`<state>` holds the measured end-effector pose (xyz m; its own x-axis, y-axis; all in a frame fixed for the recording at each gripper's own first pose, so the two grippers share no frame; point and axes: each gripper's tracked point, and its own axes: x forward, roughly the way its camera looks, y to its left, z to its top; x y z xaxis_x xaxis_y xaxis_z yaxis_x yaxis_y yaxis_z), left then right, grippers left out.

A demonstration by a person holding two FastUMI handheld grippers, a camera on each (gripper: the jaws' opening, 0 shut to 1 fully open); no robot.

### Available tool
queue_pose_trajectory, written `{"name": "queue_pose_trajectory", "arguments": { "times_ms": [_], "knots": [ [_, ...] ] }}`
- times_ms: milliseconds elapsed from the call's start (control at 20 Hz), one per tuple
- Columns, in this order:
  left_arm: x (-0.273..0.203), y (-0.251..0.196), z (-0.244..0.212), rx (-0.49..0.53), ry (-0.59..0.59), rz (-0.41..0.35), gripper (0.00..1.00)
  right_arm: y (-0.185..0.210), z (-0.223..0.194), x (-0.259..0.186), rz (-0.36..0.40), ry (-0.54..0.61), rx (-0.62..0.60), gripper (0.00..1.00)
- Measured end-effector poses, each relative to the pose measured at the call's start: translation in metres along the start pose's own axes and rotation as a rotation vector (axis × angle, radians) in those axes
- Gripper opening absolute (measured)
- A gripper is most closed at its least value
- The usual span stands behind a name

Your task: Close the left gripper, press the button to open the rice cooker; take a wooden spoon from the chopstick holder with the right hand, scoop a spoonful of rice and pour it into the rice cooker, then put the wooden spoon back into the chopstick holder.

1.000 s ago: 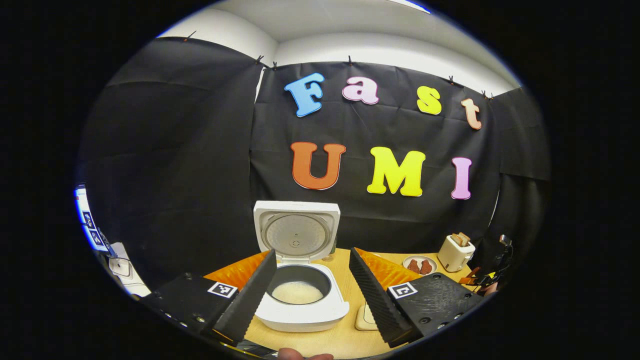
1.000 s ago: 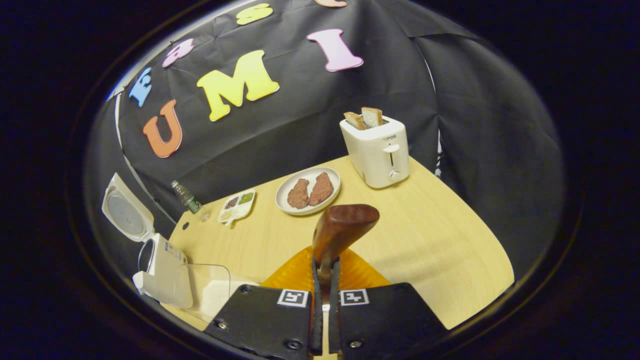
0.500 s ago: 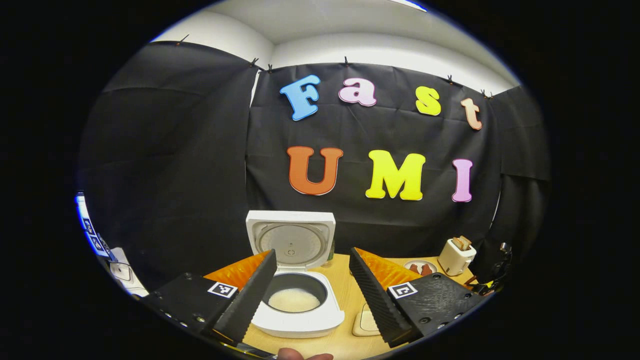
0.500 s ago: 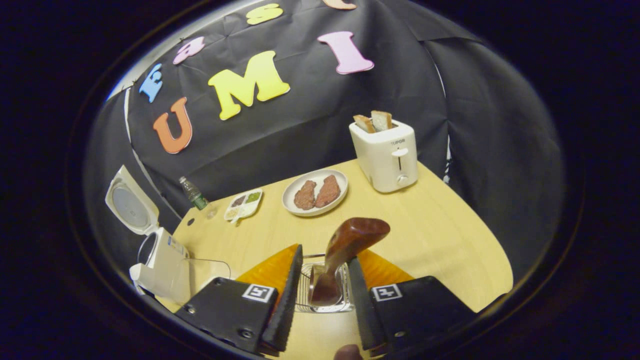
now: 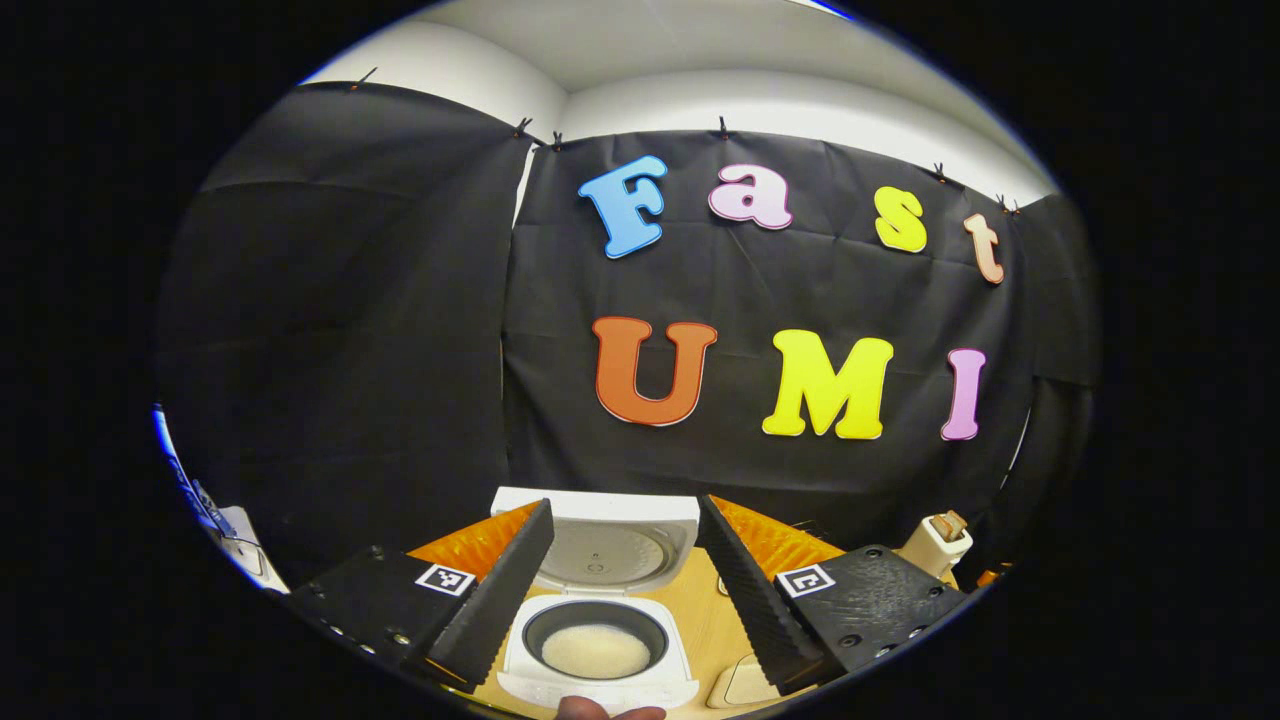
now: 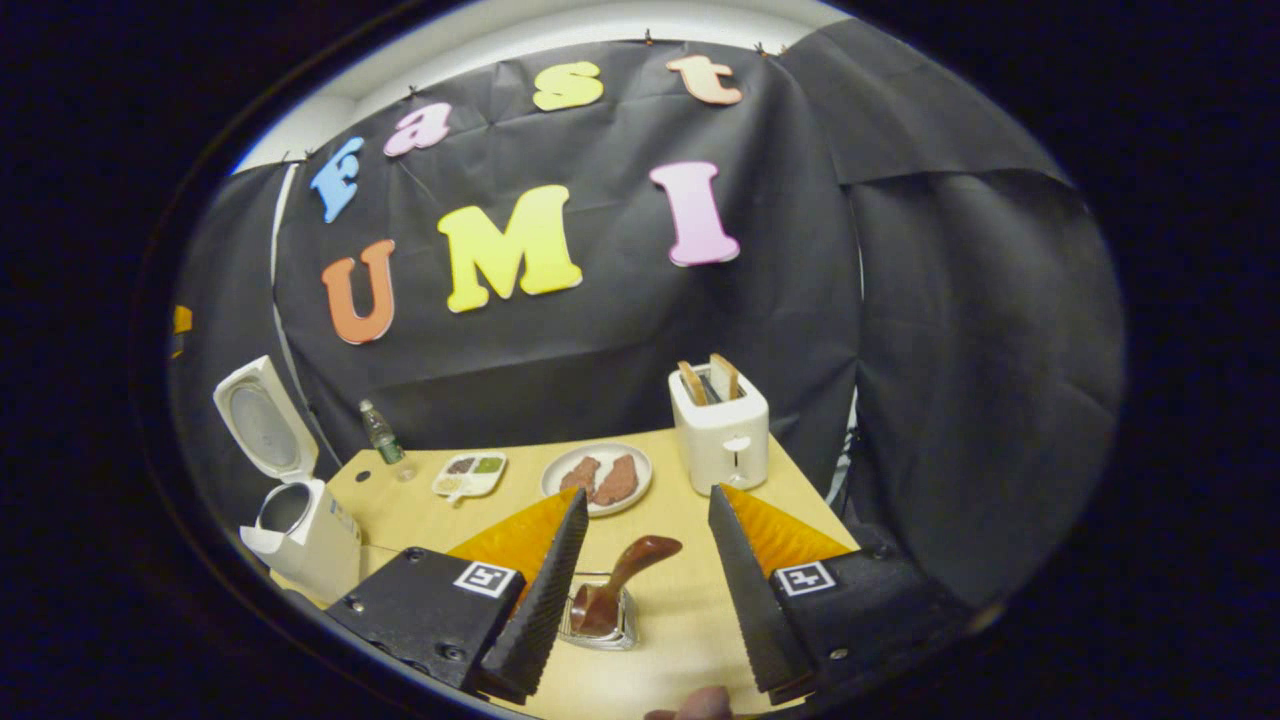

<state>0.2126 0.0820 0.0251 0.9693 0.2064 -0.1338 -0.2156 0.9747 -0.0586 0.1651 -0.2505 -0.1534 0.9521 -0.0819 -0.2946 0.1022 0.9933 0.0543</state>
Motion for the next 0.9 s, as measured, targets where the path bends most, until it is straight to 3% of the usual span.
{"name": "queue_pose_trajectory", "arguments": {
  "times_ms": [50, 100, 200, 250, 300, 400, 550, 600, 650, 700, 800, 850, 900],
  "knots": [
    [0.011, -0.001, 0.007, 0.002, -0.010, -0.007, 0.94, 0.009, 0.002, -0.001, 0.046, -0.020, 0.009, 0.80],
    [0.025, -0.001, 0.012, 0.004, -0.015, -0.009, 0.94, 0.021, 0.011, -0.007, 0.083, -0.034, 0.035, 0.87],
    [0.051, 0.003, 0.017, 0.027, -0.008, 0.000, 0.94, 0.024, 0.026, -0.015, 0.098, -0.055, 0.099, 1.00],
    [0.064, 0.005, 0.018, 0.043, -0.006, -0.002, 0.94, 0.024, 0.029, -0.020, 0.095, -0.065, 0.116, 1.00],
    [0.077, 0.008, 0.015, 0.056, 0.003, -0.002, 0.94, 0.022, 0.035, -0.026, 0.084, -0.077, 0.113, 0.95],
    [0.105, 0.017, 0.007, 0.069, 0.038, 0.005, 0.94, 0.015, 0.045, -0.040, 0.048, -0.108, 0.080, 1.00],
    [0.147, 0.032, -0.018, 0.127, 0.102, 0.028, 0.94, 0.002, 0.048, -0.052, -0.014, -0.120, 0.038, 1.00],
    [0.156, 0.034, -0.027, 0.120, 0.130, 0.024, 0.94, -0.007, 0.041, -0.053, -0.044, -0.097, 0.036, 0.95],
    [0.163, 0.035, -0.035, 0.116, 0.156, 0.025, 0.94, -0.010, 0.039, -0.057, -0.061, -0.083, 0.044, 1.00],
    [0.171, 0.036, -0.043, 0.118, 0.184, 0.019, 0.94, -0.012, 0.039, -0.061, -0.073, -0.079, 0.048, 0.95],
    [0.180, 0.034, -0.061, 0.111, 0.263, -0.007, 0.95, -0.013, 0.040, -0.064, -0.094, -0.078, 0.034, 1.00],
    [0.181, 0.032, -0.071, 0.101, 0.303, -0.018, 0.95, -0.012, 0.040, -0.064, -0.100, -0.073, 0.024, 0.95],
    [0.182, 0.032, -0.078, 0.094, 0.336, -0.024, 0.95, -0.007, 0.041, -0.064, -0.092, -0.074, 0.020, 1.00]
  ]
}}
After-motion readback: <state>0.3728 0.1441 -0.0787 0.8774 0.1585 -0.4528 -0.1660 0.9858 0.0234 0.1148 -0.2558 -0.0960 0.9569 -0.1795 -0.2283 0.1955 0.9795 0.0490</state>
